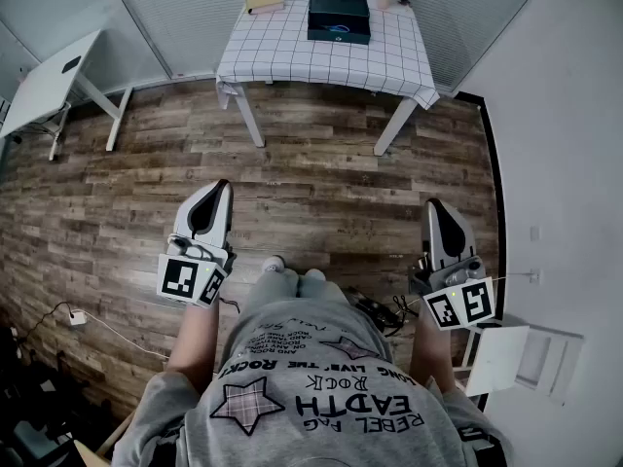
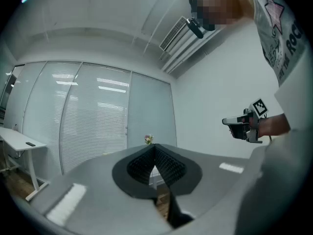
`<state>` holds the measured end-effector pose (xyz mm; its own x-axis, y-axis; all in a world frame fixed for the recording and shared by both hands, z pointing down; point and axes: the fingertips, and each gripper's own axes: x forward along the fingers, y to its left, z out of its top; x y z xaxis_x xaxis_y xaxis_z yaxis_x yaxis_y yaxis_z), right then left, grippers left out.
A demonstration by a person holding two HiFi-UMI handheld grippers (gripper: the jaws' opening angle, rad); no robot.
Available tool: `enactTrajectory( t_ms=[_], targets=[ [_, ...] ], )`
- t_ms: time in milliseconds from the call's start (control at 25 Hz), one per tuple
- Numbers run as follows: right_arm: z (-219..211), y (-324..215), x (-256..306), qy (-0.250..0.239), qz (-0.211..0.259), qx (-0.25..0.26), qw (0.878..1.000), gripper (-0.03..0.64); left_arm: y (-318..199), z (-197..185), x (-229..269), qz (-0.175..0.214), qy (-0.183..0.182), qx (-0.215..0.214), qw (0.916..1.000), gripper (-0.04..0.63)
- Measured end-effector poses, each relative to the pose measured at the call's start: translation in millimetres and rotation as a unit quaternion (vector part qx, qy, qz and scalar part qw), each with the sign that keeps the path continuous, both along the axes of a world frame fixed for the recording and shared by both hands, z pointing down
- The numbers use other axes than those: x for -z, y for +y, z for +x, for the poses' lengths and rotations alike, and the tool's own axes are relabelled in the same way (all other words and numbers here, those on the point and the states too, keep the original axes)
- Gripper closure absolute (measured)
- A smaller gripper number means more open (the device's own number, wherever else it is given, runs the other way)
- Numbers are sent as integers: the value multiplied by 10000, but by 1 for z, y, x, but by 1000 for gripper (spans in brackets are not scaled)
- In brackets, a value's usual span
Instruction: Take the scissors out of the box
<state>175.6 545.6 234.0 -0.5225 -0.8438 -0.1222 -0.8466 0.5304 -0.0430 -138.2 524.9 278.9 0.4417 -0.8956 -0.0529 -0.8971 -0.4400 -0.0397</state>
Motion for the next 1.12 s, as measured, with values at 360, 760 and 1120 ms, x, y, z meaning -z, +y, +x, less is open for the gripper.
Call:
enactTrajectory(
  t_ms=[360, 760, 1120],
  targets=[
    [4, 4, -4, 107, -25, 16, 9999, 601, 1, 6, -6, -19, -6, -30, 10000, 586],
    [8, -14, 2, -234, -90, 205, 9995, 601, -16, 4, -4, -25, -33, 39, 10000, 586],
    [-3, -46, -6, -248, -231, 305, 9990, 601, -49, 5, -19, -172, -1, -34, 9998, 586]
  ],
)
